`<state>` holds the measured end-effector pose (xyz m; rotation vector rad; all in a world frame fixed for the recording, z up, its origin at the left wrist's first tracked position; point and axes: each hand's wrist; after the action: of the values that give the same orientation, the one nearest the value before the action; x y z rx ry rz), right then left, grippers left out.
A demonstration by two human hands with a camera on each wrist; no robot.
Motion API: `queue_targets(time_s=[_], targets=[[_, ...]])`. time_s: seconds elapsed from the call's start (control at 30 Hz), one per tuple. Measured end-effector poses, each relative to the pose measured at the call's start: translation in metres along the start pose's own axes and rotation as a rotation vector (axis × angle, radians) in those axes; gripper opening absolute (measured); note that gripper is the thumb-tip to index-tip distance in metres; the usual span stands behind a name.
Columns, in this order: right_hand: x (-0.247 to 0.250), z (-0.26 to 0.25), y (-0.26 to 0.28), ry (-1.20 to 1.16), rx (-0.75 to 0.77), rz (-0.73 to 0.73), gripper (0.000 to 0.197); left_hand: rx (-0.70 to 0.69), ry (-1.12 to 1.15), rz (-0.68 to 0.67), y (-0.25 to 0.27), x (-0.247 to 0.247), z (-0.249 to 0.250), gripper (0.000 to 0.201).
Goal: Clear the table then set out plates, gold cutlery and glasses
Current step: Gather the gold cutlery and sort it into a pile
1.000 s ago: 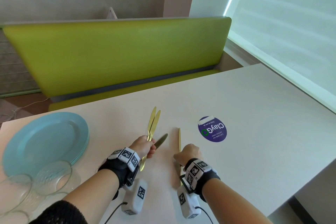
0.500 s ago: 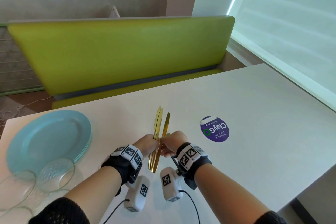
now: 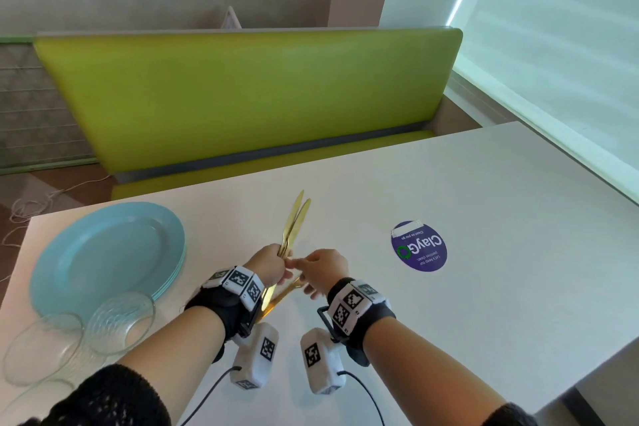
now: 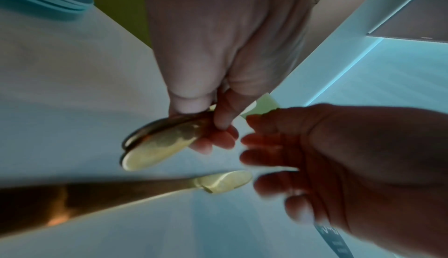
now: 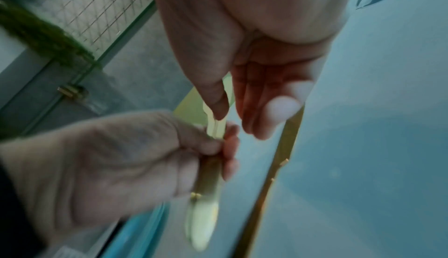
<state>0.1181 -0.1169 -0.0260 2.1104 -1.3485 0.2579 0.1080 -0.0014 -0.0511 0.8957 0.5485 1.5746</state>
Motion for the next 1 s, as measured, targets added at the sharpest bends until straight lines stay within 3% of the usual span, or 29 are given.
queue_targets(time_s=[0.1, 0.3, 0.5, 0.6, 0.87, 1.0], targets=[[-0.02, 0.01, 0.004, 0.258, -0.031, -0.085, 0.034, 0.026, 0.112, 0.076, -0.005, 0.007, 0.002, 0.022], [-0.043, 0.016, 0.003, 0.304, -0.079, -0.08, 0.036, 0.037, 0.153, 0.124, -0.009, 0.02, 0.0, 0.026], [-0.044, 0.017, -0.006, 0.311, -0.126, -0.054, 0.022, 0.037, 0.115, 0.084, -0.007, 0.02, -0.002, 0.024], [-0.037, 0.018, -0.008, 0.273, -0.144, 0.007, 0.003, 0.043, 0.115, 0.064, -0.006, 0.017, -0.003, 0.025], [-0.027, 0.018, -0.002, 0.317, -0.129, 0.061, 0.029, 0.07, 0.093, 0.002, -0.003, 0.01, -0.005, 0.023], [-0.019, 0.019, 0.001, 0.295, -0.115, 0.065, 0.024, 0.084, 0.119, -0.003, 0.0, 0.007, -0.004, 0.024]])
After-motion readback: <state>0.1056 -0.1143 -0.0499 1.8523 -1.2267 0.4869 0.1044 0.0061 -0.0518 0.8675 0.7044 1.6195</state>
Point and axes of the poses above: each hand's wrist, its own y-axis away from the middle knuckle, its own x-axis out of the back of the hand, z = x × y, and after that the axes turned 15 degrees about x, right-handed
